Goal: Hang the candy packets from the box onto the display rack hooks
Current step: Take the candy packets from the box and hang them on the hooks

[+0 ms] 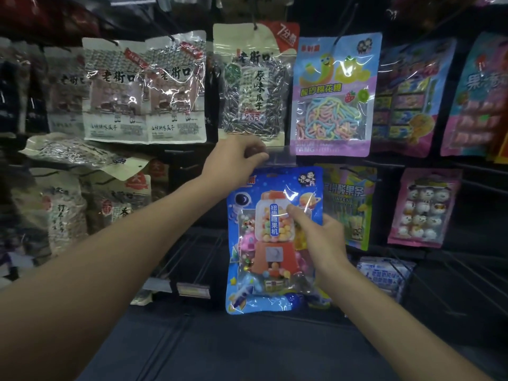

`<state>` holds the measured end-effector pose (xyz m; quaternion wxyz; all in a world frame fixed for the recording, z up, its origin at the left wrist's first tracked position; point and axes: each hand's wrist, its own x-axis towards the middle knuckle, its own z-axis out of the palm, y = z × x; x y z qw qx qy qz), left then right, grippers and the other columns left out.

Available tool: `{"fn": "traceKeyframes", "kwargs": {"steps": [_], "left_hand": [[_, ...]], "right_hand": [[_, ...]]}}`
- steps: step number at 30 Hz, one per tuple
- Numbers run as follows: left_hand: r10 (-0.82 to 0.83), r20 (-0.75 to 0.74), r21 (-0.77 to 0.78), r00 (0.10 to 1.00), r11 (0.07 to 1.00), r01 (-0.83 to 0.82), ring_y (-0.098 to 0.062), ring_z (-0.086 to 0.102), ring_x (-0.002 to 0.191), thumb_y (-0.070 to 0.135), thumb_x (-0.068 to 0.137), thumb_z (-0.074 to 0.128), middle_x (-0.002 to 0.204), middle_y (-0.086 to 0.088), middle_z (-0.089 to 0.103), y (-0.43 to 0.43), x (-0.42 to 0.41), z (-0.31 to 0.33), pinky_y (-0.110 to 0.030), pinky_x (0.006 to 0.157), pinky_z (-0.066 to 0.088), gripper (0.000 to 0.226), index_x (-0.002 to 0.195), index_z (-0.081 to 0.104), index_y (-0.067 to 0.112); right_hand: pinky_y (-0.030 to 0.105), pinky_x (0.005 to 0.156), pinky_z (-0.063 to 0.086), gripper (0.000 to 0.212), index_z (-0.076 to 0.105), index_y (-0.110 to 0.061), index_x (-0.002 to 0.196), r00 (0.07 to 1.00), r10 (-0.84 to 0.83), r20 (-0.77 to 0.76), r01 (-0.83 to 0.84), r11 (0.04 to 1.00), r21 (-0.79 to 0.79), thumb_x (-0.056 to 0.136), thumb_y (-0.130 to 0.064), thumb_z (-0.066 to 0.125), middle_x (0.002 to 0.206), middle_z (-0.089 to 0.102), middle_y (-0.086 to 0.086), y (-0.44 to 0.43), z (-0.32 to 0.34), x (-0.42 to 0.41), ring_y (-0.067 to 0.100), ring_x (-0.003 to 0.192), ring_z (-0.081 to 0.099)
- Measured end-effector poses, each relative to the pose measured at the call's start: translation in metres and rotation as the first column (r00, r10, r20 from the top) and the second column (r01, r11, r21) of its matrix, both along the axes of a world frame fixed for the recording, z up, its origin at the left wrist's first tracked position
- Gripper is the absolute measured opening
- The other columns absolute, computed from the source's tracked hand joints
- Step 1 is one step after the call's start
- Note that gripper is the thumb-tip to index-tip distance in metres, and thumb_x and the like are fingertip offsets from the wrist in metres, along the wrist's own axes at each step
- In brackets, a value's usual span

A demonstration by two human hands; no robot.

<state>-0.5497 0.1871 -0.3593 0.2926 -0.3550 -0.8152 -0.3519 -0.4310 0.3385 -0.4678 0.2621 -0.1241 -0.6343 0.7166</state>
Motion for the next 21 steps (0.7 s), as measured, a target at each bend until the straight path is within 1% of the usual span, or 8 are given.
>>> {"fn": "traceKeyframes", "kwargs": {"steps": [3,5,8,12,15,17,19,21], "left_hand": [[0.023,-0.016,-0.014,1.000,1.000,-0.024,-0.011,0.065,0.083,0.031,0.099,0.069,0.085,0.014,0.068,0.0018,0.0012,-0.0001,-0.041,0.082,0.059,0.007,0.098,0.075,0.029],[0.035,-0.023,-0.032,0.999,0.999,-0.036,-0.012,0.065,0.083,0.031,0.100,0.068,0.085,0.013,0.068,0.0021,0.0031,0.0002,-0.041,0.080,0.059,0.009,0.101,0.076,0.027],[0.039,-0.027,-0.033,0.999,0.999,-0.040,-0.012,0.066,0.083,0.031,0.101,0.068,0.086,0.011,0.069,0.0017,0.0034,0.0003,-0.041,0.080,0.060,0.009,0.101,0.076,0.027],[0.047,-0.012,-0.016,0.999,0.999,-0.047,-0.012,0.066,0.084,0.031,0.100,0.068,0.085,0.013,0.068,0.0025,0.0032,0.0003,-0.041,0.081,0.059,0.009,0.101,0.076,0.027],[0.059,-0.001,-0.003,0.998,0.998,-0.059,-0.013,0.067,0.085,0.032,0.100,0.069,0.089,0.011,0.071,0.0038,0.0036,-0.0007,-0.042,0.082,0.060,0.009,0.101,0.077,0.027],[0.060,0.001,-0.001,0.998,0.998,-0.060,-0.012,0.068,0.085,0.032,0.100,0.069,0.089,0.011,0.071,0.0044,0.0038,-0.0011,-0.041,0.082,0.060,0.009,0.101,0.077,0.028],[0.057,0.004,0.000,0.998,0.998,-0.057,-0.009,0.067,0.084,0.031,0.100,0.069,0.085,0.015,0.069,0.0046,0.0035,-0.0015,-0.039,0.081,0.061,0.009,0.102,0.077,0.028],[0.057,0.005,0.000,0.998,0.998,-0.057,-0.005,0.065,0.081,0.031,0.100,0.069,0.082,0.020,0.066,0.0044,0.0030,-0.0017,-0.036,0.079,0.060,0.008,0.102,0.077,0.028]], "right_hand": [[0.043,0.067,0.062,0.028,0.076,-0.011,0.096,1.000,-0.024,0.010,0.024,1.000,-0.009,0.090,-0.037,0.082,0.088,0.081,0.010,-0.0032,-0.0017,-0.0057,0.034,0.080,0.080],[0.046,0.071,0.061,0.034,0.075,-0.008,0.095,0.999,-0.052,0.016,0.052,0.999,-0.011,0.089,-0.040,0.083,0.090,0.081,0.014,-0.0034,-0.0042,-0.0074,0.039,0.087,0.078],[0.039,0.067,0.054,0.036,0.069,-0.009,0.087,0.996,-0.080,0.026,0.080,0.996,-0.029,0.089,-0.042,0.082,0.082,0.077,0.009,-0.0018,-0.0065,-0.0077,0.033,0.076,0.075],[0.045,0.072,0.061,0.037,0.073,-0.006,0.092,0.996,-0.077,0.035,0.078,0.996,-0.039,0.088,-0.041,0.083,0.084,0.080,0.010,-0.0021,-0.0059,-0.0055,0.028,0.074,0.076],[0.033,0.059,0.057,0.033,0.074,-0.007,0.092,0.997,-0.073,0.029,0.073,0.997,0.000,0.091,-0.039,0.081,0.073,0.079,0.000,-0.0022,-0.0033,-0.0050,0.016,0.064,0.074],[0.033,0.059,0.058,0.034,0.074,-0.005,0.094,0.997,-0.072,0.016,0.072,0.997,-0.001,0.092,-0.039,0.080,0.079,0.080,0.004,-0.0023,-0.0026,-0.0062,0.023,0.071,0.077],[0.029,0.053,0.057,0.030,0.075,-0.008,0.093,0.997,-0.072,0.021,0.072,0.997,-0.009,0.093,-0.038,0.079,0.081,0.081,0.006,-0.0018,-0.0018,-0.0083,0.022,0.067,0.077],[0.030,0.054,0.056,0.026,0.074,-0.012,0.090,0.997,-0.070,0.021,0.070,0.998,-0.007,0.093,-0.037,0.079,0.080,0.081,0.004,-0.0012,-0.0008,-0.0106,0.022,0.066,0.078]]}}
